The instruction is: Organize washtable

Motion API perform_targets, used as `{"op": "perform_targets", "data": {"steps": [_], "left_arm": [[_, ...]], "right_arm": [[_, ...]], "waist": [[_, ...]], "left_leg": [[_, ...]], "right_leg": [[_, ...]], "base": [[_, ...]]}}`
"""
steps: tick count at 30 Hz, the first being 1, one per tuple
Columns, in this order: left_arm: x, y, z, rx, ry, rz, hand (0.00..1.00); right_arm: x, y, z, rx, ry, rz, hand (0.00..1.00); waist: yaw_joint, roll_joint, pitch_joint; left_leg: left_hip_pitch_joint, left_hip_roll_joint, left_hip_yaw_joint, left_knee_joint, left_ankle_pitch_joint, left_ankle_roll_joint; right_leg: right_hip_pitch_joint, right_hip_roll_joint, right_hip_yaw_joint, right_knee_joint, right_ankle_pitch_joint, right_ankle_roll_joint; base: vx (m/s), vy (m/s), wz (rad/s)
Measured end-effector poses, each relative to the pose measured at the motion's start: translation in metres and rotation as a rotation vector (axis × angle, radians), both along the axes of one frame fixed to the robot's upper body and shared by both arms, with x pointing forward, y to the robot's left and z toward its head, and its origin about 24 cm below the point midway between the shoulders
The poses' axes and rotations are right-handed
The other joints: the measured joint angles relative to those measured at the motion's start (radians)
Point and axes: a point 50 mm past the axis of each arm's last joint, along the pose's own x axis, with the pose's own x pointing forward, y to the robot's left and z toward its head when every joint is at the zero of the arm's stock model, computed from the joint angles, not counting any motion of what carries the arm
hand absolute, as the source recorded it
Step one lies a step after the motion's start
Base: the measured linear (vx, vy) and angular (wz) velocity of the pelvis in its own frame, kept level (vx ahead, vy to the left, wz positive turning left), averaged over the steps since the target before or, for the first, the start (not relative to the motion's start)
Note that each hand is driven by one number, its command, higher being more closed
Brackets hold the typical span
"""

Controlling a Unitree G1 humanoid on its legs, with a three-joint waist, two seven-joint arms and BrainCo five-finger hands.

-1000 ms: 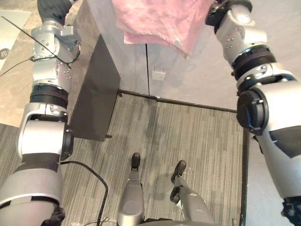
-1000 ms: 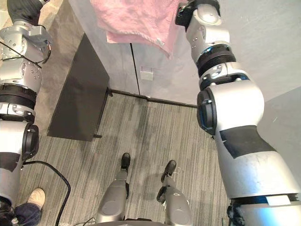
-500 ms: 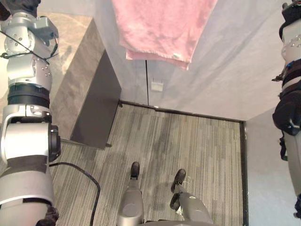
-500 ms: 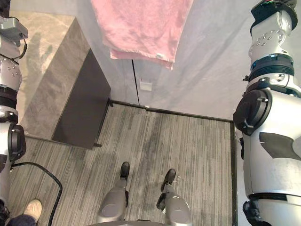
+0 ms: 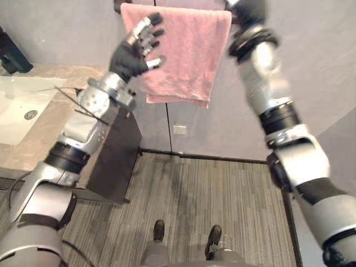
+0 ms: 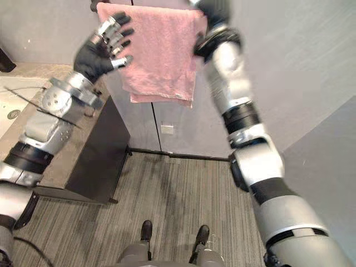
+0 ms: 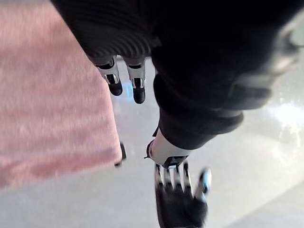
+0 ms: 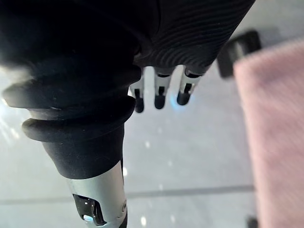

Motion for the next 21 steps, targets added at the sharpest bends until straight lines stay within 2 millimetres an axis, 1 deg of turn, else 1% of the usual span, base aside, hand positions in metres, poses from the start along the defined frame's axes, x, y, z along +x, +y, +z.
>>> {"op": "perform_targets", "data": {"steps": [1,3,4,5,7,8,10,11,12,13,14,15,16,18,19,21], "left_arm": [[-0.004,0.001,-0.003,0.021,0.003,-0.014,0.0],[-0.004,0.005,-0.001,0.031,0.004,-0.007,0.0],[-0.005,0.007,0.0,0.036,0.003,-0.002,0.0],[-0.005,0.008,0.0,0.036,0.003,0.002,0.0],[-0.003,0.01,-0.001,0.035,0.01,0.013,0.0],[0.0,0.014,-0.004,0.03,0.02,0.029,0.0],[0.006,0.019,-0.011,0.008,0.047,0.06,0.0],[0.014,0.022,-0.015,-0.013,0.072,0.088,0.0],[0.023,0.026,-0.016,-0.036,0.092,0.123,0.0],[0.028,0.027,-0.015,-0.052,0.098,0.142,0.0],[0.037,0.027,-0.009,-0.088,0.102,0.176,0.0],[0.041,0.026,-0.006,-0.104,0.102,0.191,0.0],[0.046,0.025,0.002,-0.128,0.094,0.211,0.0],[0.052,0.022,0.017,-0.16,0.072,0.229,0.0],[0.055,0.021,0.03,-0.185,0.053,0.237,0.0],[0.058,0.02,0.049,-0.229,0.022,0.255,0.0]], "right_arm": [[-0.004,0.018,-0.016,-0.07,0.015,0.061,0.0],[-0.007,0.038,-0.035,-0.168,0.041,0.138,0.0],[-0.009,0.044,-0.04,-0.201,0.044,0.169,0.0],[-0.011,0.049,-0.043,-0.226,0.041,0.196,0.0],[-0.011,0.052,-0.044,-0.235,0.043,0.211,0.0],[-0.011,0.053,-0.045,-0.241,0.043,0.209,0.0],[-0.011,0.053,-0.046,-0.241,0.046,0.203,0.0],[-0.009,0.054,-0.047,-0.238,0.054,0.194,0.0],[-0.007,0.055,-0.044,-0.228,0.061,0.187,0.0],[-0.006,0.055,-0.043,-0.223,0.065,0.181,0.0],[-0.003,0.054,-0.038,-0.198,0.075,0.165,0.0],[-0.001,0.054,-0.036,-0.184,0.083,0.153,0.0],[0.001,0.053,-0.031,-0.157,0.092,0.136,0.0],[0.005,0.048,-0.019,-0.12,0.091,0.105,0.0],[0.006,0.045,-0.007,-0.088,0.078,0.089,0.0],[0.006,0.041,0.015,-0.039,0.049,0.069,0.0]], "waist": [[0.001,0.0,-0.002],[0.002,-0.002,-0.006],[0.002,-0.002,-0.007],[0.002,-0.002,-0.008],[0.002,-0.006,-0.016],[0.0,-0.01,-0.027],[-0.002,-0.01,-0.029],[-0.002,-0.011,-0.029],[-0.002,-0.011,-0.029],[-0.002,-0.011,-0.029],[-0.002,-0.012,-0.028],[-0.002,-0.012,-0.027],[-0.002,-0.013,-0.022],[-0.002,-0.013,0.008],[-0.003,-0.015,0.031],[-0.004,-0.014,0.05]], "left_leg": [[0.0,0.0,0.007,-0.002,0.0,0.0],[0.0,0.001,0.01,-0.005,0.0,0.0],[0.0,0.001,0.011,-0.005,0.0,0.0],[0.0,0.001,0.012,-0.005,0.0,0.0],[-0.002,0.001,0.014,-0.006,0.0,0.0],[-0.01,0.001,0.016,-0.006,0.0,-0.001],[-0.015,0.001,0.016,-0.006,0.001,-0.001],[-0.026,0.001,0.016,-0.006,0.001,-0.001],[-0.048,0.003,0.014,-0.006,0.005,-0.004],[-0.061,0.004,0.013,-0.005,0.011,-0.008],[-0.089,0.005,0.009,-0.005,0.02,-0.008],[-0.101,0.005,0.007,-0.004,0.024,-0.008],[-0.118,0.006,0.006,-0.001,0.031,-0.003],[-0.121,0.006,0.007,-0.001,0.034,-0.004],[-0.127,0.006,0.01,-0.001,0.035,-0.004],[-0.155,0.004,0.015,-0.001,0.041,-0.003]], "right_leg": [[-0.002,0.0,0.004,0.0,0.0,0.0],[-0.004,-0.002,0.009,0.0,0.0,0.0],[-0.004,-0.002,0.012,0.0,0.0,0.0],[-0.005,-0.003,0.013,0.0,0.0,0.0],[-0.009,-0.004,0.015,0.0,0.0,0.0],[-0.018,-0.004,0.017,0.0,0.0,0.0],[-0.023,-0.004,0.017,0.0,0.002,-0.002],[-0.035,-0.004,0.017,0.0,0.004,-0.003],[-0.057,-0.003,0.015,0.0,0.009,-0.005],[-0.069,-0.002,0.014,0.0,0.01,-0.006],[-0.093,-0.001,0.008,0.0,0.02,-0.011],[-0.105,-0.001,0.005,0.0,0.023,-0.012],[-0.121,0.0,0.003,0.0,0.027,-0.012],[-0.126,0.0,0.002,0.001,0.029,-0.012],[-0.134,0.0,0.003,0.001,0.031,-0.011],[-0.165,-0.001,0.006,0.001,0.037,-0.009]], "base": [[-0.04,-0.005,-0.09],[-0.05,-0.014,-0.06],[-0.05,-0.018,-0.03],[-0.05,-0.021,-0.02],[-0.05,-0.026,-0.04],[-0.05,-0.032,-0.04],[-0.04,-0.026,-0.02],[-0.06,-0.028,-0.01],[-0.07,-0.031,0.0],[-0.08,-0.04,0.05],[-0.1,-0.042,0.06],[-0.11,-0.051,0.05],[-0.11,-0.045,0.01],[-0.08,-0.029,-0.02],[-0.1,-0.028,-0.06],[-0.13,-0.053,-0.1]]}}
